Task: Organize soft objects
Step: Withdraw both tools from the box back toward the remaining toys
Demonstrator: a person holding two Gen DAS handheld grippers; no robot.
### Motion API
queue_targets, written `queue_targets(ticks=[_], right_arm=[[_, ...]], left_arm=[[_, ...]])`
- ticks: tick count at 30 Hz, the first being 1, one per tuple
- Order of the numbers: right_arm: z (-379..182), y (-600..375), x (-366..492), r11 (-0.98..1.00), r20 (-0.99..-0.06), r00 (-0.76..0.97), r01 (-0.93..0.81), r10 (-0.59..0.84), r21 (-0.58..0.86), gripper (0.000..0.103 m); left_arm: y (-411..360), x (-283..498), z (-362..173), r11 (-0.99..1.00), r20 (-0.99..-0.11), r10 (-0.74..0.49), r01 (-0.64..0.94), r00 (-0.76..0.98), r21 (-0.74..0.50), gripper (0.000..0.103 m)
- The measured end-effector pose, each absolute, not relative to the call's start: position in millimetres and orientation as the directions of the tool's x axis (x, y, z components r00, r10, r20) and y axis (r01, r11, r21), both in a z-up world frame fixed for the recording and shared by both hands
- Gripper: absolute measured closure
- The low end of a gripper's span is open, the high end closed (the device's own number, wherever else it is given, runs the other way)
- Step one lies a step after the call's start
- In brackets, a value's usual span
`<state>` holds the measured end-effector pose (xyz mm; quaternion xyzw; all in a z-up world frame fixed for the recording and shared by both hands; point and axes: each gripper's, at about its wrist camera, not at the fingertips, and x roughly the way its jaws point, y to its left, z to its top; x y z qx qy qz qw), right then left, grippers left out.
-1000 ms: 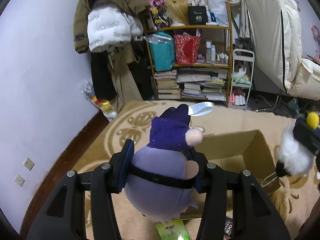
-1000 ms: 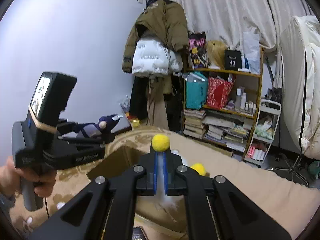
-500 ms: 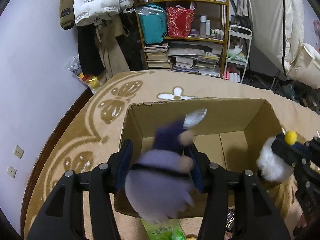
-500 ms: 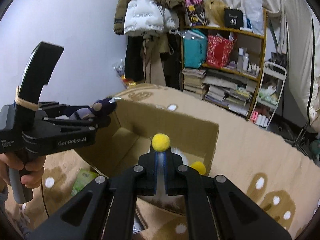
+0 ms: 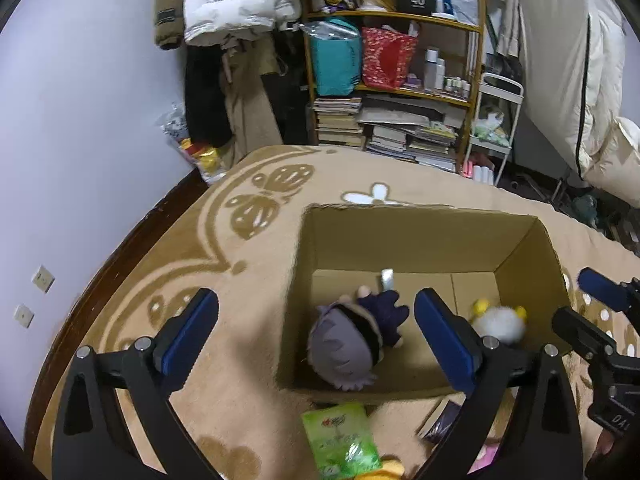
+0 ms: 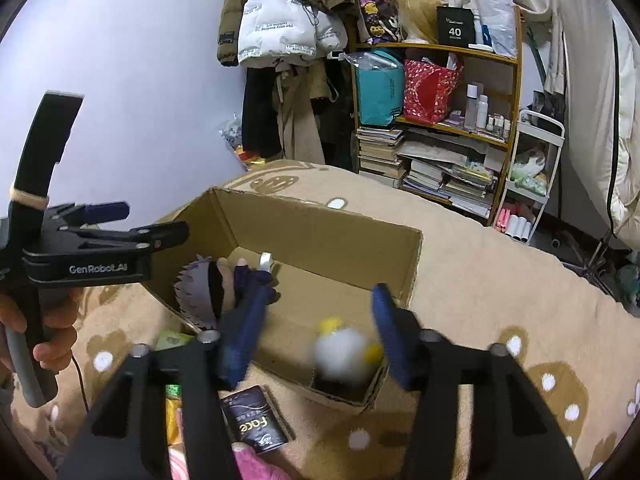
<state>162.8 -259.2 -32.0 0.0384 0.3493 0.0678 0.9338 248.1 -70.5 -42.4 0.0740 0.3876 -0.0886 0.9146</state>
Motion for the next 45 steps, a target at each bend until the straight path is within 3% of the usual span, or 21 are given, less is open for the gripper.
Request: queue_targets(ticks=[2,4,7,14,28,41,45], right_arm=[[-27.2,-260.3,159.7,0.989,-0.653,0.742,-0.094,0.148,0.117,0.029],[-21.1,-259.1,154.5,0.989,-0.648,0.747,-0.093,0.148,0.119,0.011],[-10.6,-259.6,145.7,0.987,-0.629,0.762,-0.087,0.152,0.133,0.0],[5.8,-257.9,124.4,0.989,-0.621,0.772,-0.07,0.137,0.132,0.0],[9.6,-234.6,77.0,0.987,-0.613,0.775,-0.093,0.155,0.132,0.0],[-31.6,-208.6,55.7,0.982,-0.663,0.725,-0.136,0.188,0.131,0.0],[-48.4,-203.8,57.1,0.98,-0.689,0.696,-0.147,0.2,0.136,0.008]], left_arm=[[-63.4,244.5,-39.1,0.978,-0.728,-0.093,0.201,0.68,0.063,0.005],[-57.1,239.4,-32.6,0.98,-0.721,-0.081,0.189,0.688,0.07,0.004],[-50.4,230.6,-23.2,0.98,-0.721,-0.076,0.184,0.689,0.072,0.004],[-40.5,206.9,-10.1,0.981,-0.739,-0.093,0.189,0.667,0.047,0.004],[-41.3,150.7,-16.7,0.966,-0.762,-0.042,0.22,0.646,0.133,0.004],[-26.9,129.5,-51.6,0.97,-0.807,-0.044,0.219,0.588,0.106,0.004],[-21.9,131.5,-65.9,0.974,-0.826,-0.048,0.211,0.562,0.087,0.004]])
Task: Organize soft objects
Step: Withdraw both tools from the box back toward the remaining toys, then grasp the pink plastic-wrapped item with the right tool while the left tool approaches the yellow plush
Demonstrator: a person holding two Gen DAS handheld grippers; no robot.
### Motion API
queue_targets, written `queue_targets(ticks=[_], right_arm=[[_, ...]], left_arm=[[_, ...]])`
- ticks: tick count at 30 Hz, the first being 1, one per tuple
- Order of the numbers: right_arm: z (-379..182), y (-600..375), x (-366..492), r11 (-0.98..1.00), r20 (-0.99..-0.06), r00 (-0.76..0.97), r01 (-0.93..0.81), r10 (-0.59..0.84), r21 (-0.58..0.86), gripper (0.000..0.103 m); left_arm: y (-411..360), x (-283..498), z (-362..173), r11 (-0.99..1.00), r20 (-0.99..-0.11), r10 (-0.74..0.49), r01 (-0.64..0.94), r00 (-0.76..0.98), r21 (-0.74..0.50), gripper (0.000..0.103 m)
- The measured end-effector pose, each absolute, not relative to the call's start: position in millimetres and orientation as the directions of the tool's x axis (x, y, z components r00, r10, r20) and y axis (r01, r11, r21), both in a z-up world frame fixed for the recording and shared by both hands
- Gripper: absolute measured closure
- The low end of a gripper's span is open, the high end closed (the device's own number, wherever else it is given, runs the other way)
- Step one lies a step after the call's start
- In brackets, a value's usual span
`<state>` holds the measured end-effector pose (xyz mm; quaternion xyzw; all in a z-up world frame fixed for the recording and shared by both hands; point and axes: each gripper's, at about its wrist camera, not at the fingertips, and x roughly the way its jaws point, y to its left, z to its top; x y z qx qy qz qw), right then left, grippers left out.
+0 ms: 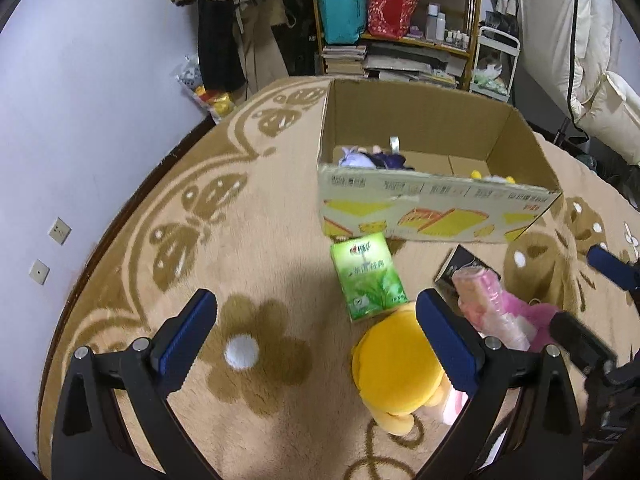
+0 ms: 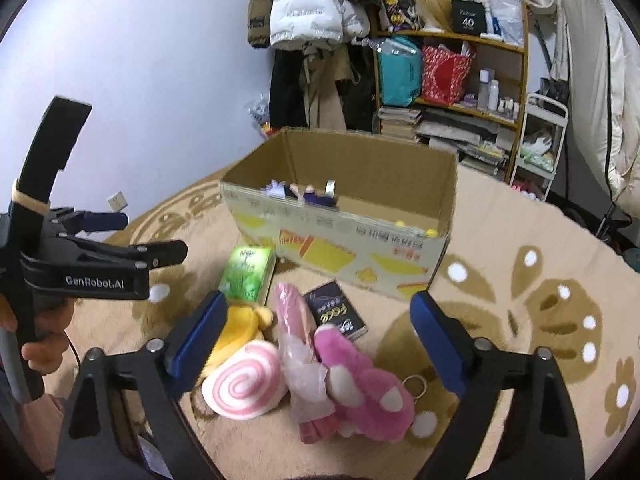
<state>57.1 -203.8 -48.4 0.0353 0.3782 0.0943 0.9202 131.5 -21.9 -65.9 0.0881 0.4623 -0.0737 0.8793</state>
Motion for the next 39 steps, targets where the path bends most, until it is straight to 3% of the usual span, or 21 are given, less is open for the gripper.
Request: queue_targets(ticks=[2,10,15,19,26,28,39], right_arm=[[-56.4,-202.2,57.2,0.976,-0.701,0.679,-0.159,0.217,0.148,0.009],[-80.2,-196.9,63.7,0.972,-0.734,0.639,-0.174,0.231,0.155,0.039],[-89.2,-197.1,66.5,0.969,-0.745,0.62,-0.184,0.245,0.165,0.049],[-95.7,-196.0,68.5,0.964,-0.755,0.601,-0.201,0.263,0.176,0.064],[-106.8,-197.7,69.9,0.959,-0.765,0.58,-0.201,0.281,0.2,0.067],[-107.3,-197.5,69.4,0.958,-0.765,0.579,-0.203,0.283,0.201,0.074],[-114.5,-198.5,68.9,0.956,-0.774,0.562,-0.208,0.291,0.208,0.076]], left_arm=[[-21.4,132.0,-71.0,0.974,-0.831,-0.052,0.211,0.553,0.079,0.004],[-23.9,133.0,-93.3,0.975,-0.86,-0.087,0.22,0.502,0.03,0.004],[-30.6,133.4,-105.0,0.97,-0.878,-0.102,0.243,0.468,0.016,0.004],[-37.9,134.3,-114.6,0.966,-0.89,-0.125,0.259,0.439,-0.008,0.004],[-54.4,133.1,-131.3,0.956,-0.909,-0.127,0.294,0.398,-0.005,0.004],[-58.0,133.2,-133.7,0.954,-0.911,-0.129,0.3,0.392,-0.006,0.004],[-67.1,133.0,-144.9,0.947,-0.928,-0.14,0.319,0.344,-0.024,0.004]])
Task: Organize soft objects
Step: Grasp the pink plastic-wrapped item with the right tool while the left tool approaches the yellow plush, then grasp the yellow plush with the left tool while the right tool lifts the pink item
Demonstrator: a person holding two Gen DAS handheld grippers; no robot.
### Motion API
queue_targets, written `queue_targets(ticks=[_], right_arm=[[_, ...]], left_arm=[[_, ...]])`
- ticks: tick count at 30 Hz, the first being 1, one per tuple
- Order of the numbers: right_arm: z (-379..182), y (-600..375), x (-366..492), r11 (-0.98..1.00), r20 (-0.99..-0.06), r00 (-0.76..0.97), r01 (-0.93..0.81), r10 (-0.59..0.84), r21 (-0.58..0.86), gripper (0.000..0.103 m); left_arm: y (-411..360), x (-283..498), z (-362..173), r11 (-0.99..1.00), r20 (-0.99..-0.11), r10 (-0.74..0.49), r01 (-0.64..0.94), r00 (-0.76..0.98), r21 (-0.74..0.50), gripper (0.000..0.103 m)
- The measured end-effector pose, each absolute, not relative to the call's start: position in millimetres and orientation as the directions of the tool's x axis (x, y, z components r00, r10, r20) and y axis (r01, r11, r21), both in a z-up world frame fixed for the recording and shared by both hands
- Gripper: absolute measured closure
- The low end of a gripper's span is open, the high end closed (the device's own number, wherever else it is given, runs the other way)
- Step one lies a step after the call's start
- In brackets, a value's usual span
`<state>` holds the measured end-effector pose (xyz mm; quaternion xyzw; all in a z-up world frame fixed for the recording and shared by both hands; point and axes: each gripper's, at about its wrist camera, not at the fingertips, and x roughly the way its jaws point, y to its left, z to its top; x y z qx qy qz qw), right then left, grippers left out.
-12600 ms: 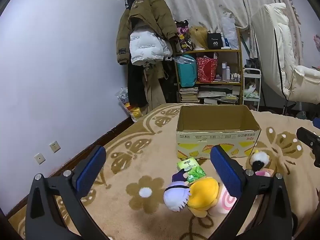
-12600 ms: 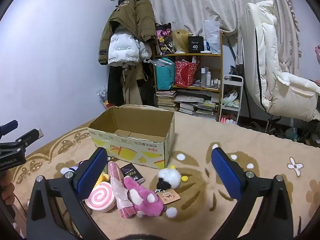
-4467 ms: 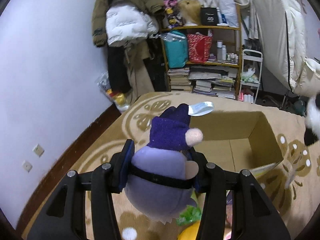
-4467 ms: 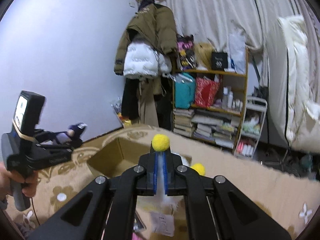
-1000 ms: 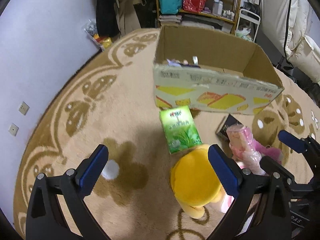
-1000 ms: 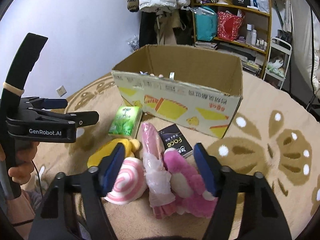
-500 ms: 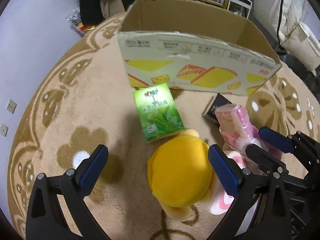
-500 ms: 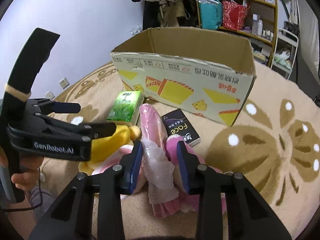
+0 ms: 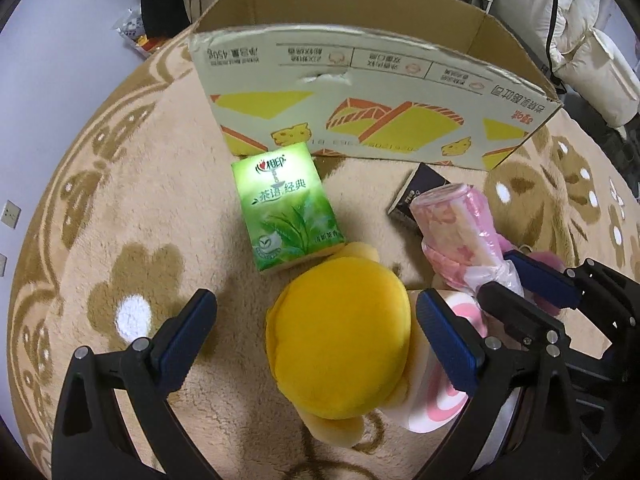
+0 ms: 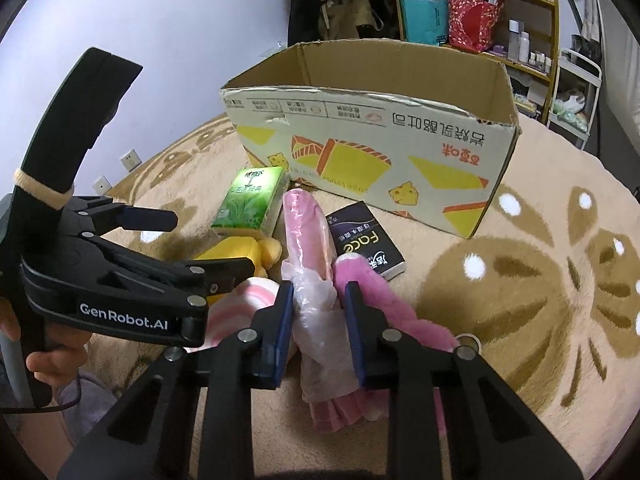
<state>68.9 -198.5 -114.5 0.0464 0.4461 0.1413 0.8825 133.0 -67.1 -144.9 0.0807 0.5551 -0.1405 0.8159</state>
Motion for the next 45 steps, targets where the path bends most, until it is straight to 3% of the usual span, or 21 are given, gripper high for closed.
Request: queue_targets(ticks=[27,31,36,38,42,45], right_arm=[[-122.9,-196.9,71.2,0.954,-0.776,0.557,-0.206,0.296,0.216,0.076],[-124.7,-194.3,71.5,0.951,-0.778,0.55,-0.216,0.305,0.221,0.082],[-127.2,-190.8,74.2,0.95,-0.779,0.545,-0.2,0.31,0.238,0.082],[-127.7,-191.4,74.6,0.951,-0.778,0.547,-0.195,0.309,0.24,0.082],[-125.1,-188.3,72.1,0.96,-0.777,0.564,-0.189,0.28,0.208,0.085],[-122.6,-187.8,71.6,0.961,-0.773,0.572,-0.192,0.273,0.198,0.086]], left_arm=[[-64.6,150.9,-179.0,0.96,-0.956,-0.168,0.262,0.24,-0.103,0.003],[-60.7,153.0,-184.4,0.96,-0.961,-0.175,0.252,0.214,-0.119,0.003],[-54.1,157.7,-190.3,0.963,-0.963,-0.189,0.228,0.191,-0.144,0.003],[-53.7,157.1,-191.4,0.963,-0.964,-0.184,0.232,0.193,-0.138,0.005],[-53.6,154.2,-189.5,0.955,-0.958,-0.225,0.237,0.179,-0.18,0.023],[-51.5,151.8,-186.5,0.955,-0.955,-0.238,0.222,0.175,-0.198,0.031]])
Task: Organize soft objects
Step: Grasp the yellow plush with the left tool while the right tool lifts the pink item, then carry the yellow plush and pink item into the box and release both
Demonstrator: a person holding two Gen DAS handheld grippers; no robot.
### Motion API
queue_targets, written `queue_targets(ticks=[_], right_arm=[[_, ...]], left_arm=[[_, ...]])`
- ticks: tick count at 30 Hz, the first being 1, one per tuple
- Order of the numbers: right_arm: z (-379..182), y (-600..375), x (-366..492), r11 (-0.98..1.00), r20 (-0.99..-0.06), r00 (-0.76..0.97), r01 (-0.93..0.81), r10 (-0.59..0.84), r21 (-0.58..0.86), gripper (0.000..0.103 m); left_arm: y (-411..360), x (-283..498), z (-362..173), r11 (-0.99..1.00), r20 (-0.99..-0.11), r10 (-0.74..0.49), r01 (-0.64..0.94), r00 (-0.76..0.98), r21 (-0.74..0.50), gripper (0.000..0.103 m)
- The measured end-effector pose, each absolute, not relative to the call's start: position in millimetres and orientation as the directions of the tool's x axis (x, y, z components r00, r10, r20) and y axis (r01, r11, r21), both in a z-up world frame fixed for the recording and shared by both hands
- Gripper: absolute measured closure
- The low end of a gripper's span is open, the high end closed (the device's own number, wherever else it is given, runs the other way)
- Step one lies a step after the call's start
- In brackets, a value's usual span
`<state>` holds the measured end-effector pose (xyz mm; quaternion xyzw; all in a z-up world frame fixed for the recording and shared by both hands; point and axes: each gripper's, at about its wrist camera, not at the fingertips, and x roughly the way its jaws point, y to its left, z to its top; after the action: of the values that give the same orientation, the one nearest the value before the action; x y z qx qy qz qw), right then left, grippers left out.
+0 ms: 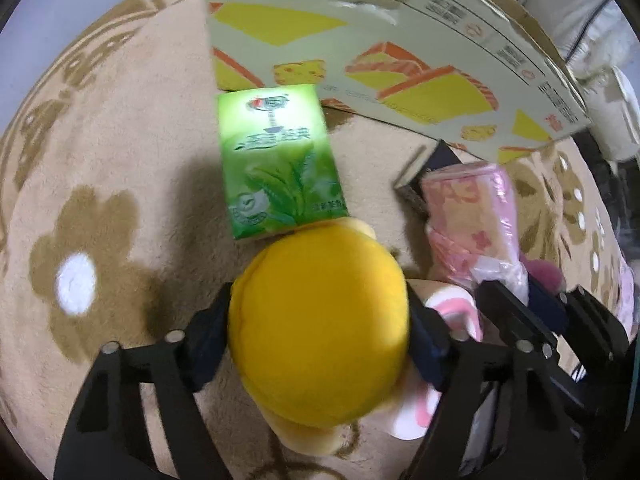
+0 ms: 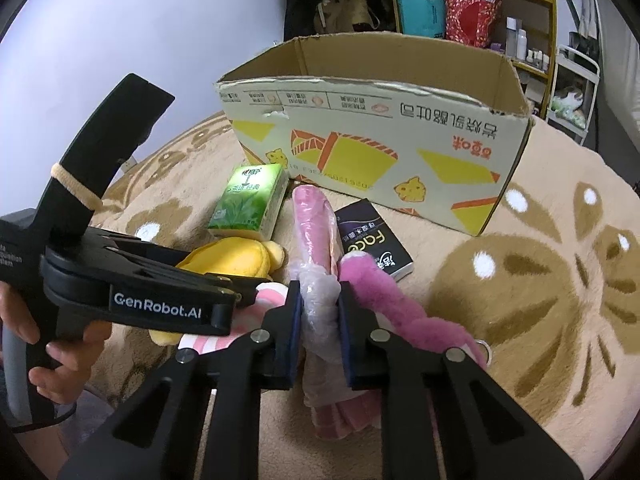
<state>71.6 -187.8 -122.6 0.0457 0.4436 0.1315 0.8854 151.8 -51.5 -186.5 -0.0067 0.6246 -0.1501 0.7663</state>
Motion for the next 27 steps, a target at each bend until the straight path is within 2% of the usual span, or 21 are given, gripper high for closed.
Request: queue_targets(ticks=[6,11,18,27], right_arm=[[-108.1,-193.1,64.9,0.969,-0.746,0.619,-0.167,0.246,0.181,0.087],[-89.3,-198.6,60.2,0.97,-0.7,0.672,-0.156,0.242,0.186,0.087],[-65.9,-200.5,55.8,0.971,-0.654,0.719,-0.153,0.238,0.184,0.087],[-31.1,-205.7,52.2,0.98,-0.572,0.796,-0.142,0.199,0.143,0.087]], left_arm=[[-50.5,143.4,-166.1,0.975,-0.954,-0.148,0.199,0.261,-0.097,0.033],[-41.4,137.7,-138.7,0.976,-0.921,-0.168,0.192,0.352,-0.104,0.033],[-39.7,139.5,-95.4,0.984,-0.856,-0.152,0.162,0.494,-0.081,0.033],[-35.6,142.8,-56.5,0.989,-0.731,-0.089,0.147,0.676,0.016,0.033]])
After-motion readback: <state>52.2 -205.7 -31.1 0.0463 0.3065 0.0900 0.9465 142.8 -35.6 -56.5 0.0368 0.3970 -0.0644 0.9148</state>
